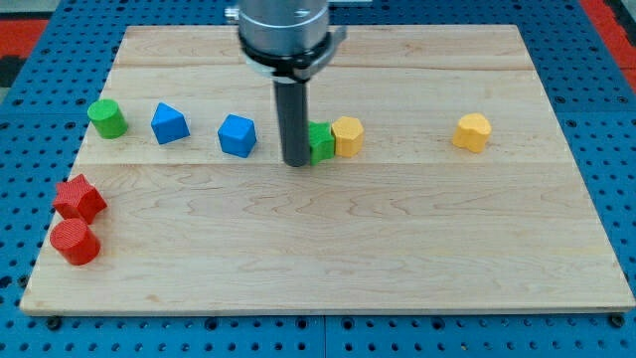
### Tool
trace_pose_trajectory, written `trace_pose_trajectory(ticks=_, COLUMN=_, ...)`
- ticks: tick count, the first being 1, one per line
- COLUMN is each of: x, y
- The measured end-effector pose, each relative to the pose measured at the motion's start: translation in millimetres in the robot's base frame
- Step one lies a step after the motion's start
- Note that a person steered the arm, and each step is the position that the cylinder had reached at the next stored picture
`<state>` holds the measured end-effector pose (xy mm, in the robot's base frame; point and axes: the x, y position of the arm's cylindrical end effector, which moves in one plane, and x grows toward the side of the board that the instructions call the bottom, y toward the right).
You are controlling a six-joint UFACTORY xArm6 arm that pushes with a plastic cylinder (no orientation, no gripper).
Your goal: Move the arm close the yellow heart
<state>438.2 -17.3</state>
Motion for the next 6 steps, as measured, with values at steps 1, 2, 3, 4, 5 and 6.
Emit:
trace_pose_trajectory(ticks=1, x=-7.6, y=12.7)
trace_pose_trajectory(ticks=2, x=34.3, y=6.7)
trace_pose_trajectory(ticks=3, x=37.5, y=-63.8)
trace_pose_trajectory(ticks=4, x=25.9, y=-100.8)
trace_pose_trajectory(ticks=5, x=-6.5, y=-86.7)
trace_pose_trajectory(ticks=6, x=-13.6, y=-67.6)
